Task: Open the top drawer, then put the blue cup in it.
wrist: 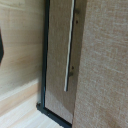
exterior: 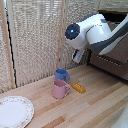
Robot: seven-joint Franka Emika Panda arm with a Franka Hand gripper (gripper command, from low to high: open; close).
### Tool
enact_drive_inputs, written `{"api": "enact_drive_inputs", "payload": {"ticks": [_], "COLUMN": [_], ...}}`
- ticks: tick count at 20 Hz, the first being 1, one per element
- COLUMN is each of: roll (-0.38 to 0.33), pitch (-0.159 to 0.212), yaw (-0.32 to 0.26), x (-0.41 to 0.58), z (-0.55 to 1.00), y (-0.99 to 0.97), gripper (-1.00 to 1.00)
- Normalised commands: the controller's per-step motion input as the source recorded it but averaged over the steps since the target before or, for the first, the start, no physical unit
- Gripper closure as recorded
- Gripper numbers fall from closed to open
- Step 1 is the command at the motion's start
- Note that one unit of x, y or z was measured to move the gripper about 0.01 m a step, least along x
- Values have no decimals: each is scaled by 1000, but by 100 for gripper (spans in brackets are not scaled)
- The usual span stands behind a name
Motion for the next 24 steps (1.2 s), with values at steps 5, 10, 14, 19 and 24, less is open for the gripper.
{"api": "enact_drive_inputs", "payload": {"ticks": [5, 10, 14, 19, 24], "roll": [243, 262, 284, 285, 244], "pitch": [118, 122, 120, 115, 77], "yaw": [-176, -172, -217, -240, -268], "x": [533, 530, 384, 305, 193], "z": [146, 108, 66, 73, 189], "y": [157, 175, 113, 82, 57], "gripper": [-100, -100, -100, -100, -100]}}
